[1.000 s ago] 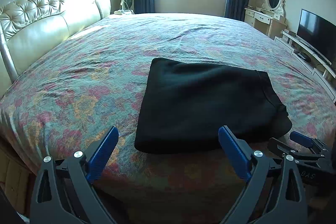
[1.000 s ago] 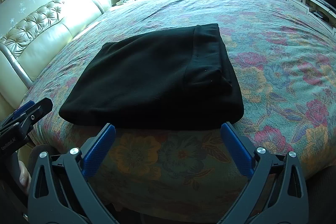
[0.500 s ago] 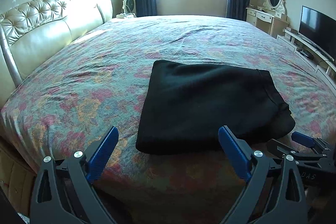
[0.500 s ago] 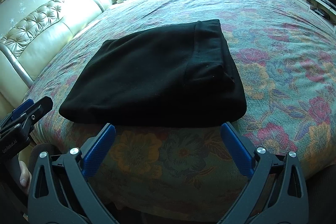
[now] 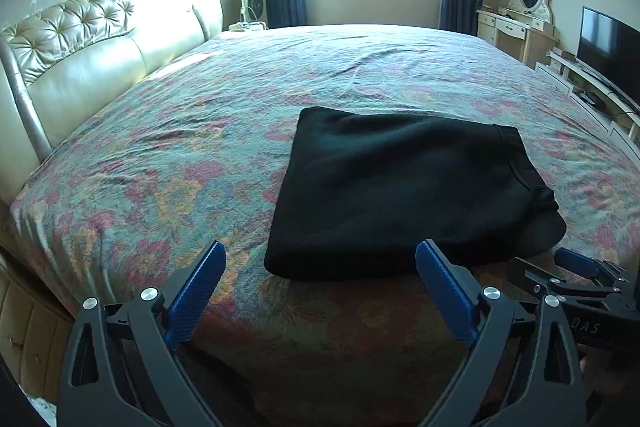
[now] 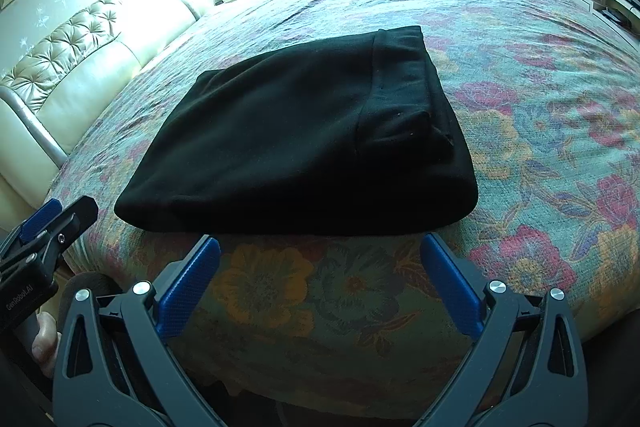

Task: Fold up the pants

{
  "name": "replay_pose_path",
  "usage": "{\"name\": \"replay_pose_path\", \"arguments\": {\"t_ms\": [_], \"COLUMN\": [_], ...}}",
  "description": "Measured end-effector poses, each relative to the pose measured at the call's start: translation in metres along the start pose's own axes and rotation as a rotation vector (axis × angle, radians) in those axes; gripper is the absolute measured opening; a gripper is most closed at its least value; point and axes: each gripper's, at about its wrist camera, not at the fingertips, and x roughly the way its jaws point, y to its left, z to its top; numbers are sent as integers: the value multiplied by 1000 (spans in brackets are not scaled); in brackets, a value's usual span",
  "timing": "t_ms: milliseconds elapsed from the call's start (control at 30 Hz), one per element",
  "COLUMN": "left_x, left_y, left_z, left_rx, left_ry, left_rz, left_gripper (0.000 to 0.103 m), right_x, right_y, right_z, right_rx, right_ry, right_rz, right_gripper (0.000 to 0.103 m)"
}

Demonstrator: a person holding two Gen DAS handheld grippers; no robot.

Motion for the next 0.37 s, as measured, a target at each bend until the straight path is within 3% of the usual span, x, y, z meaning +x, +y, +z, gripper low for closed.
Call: {"name": "replay_pose_path", "arguments": {"t_ms": [67,267,367], "left_x": [1,-3,-1], "left_y": [-2,2,1], "left_z": [-1,-1,-2], "left_rx": [20,-24,-22], "left_ry": [-7,-20,-14], "left_rz": [0,-98,-85], "left_gripper": [95,95,95], "right_x": [0,-5,-4], "right_y": [-1,-7,-11], "right_z": [0,3,3], "right_rx": [2,23,29], "right_ry": [0,-17,-14], "right_rz": [-1,-9,-9], "right_gripper": [100,100,100]}}
